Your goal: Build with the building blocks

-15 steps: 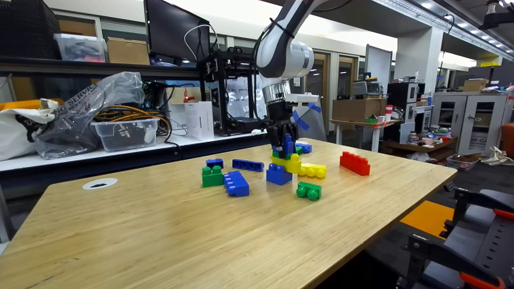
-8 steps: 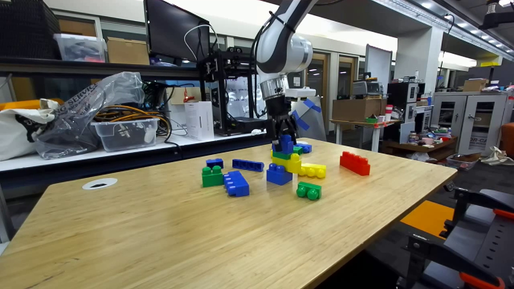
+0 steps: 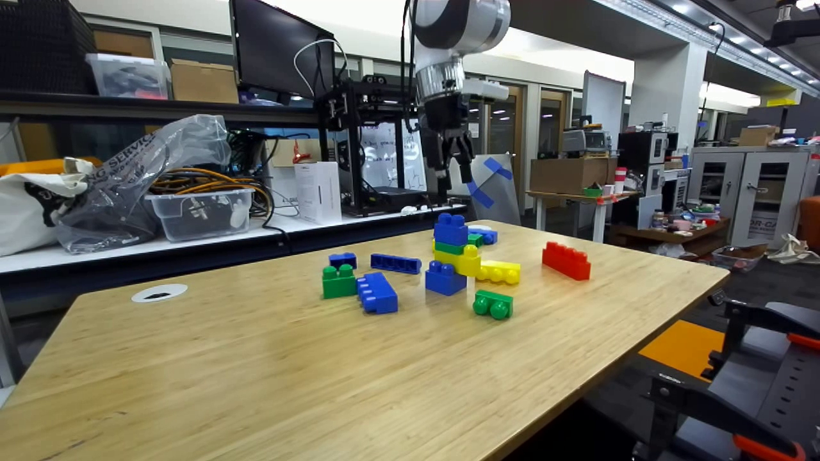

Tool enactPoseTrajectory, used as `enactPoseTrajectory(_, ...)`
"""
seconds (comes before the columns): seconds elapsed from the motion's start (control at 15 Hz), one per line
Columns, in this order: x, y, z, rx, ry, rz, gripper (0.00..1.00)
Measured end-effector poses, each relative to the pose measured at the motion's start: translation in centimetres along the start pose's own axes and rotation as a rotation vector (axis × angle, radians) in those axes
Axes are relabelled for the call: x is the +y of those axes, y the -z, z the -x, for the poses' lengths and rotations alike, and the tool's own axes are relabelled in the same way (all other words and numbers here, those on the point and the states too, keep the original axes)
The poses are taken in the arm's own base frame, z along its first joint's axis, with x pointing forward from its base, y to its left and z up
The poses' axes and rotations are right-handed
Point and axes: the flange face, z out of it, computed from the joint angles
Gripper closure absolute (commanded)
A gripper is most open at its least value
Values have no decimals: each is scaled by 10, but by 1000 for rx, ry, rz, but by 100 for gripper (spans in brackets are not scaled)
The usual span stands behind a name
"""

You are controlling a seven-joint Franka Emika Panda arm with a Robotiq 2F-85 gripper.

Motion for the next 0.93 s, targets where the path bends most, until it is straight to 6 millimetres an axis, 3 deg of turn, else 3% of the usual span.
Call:
enactPoseTrajectory(0.47, 15, 94, 53, 8, 179, -23, 0)
enactPoseTrajectory(0.67, 35, 113, 70, 35, 170, -69, 0)
enactPoseTrajectory(0.93, 66, 125, 86, 95, 82, -159, 0)
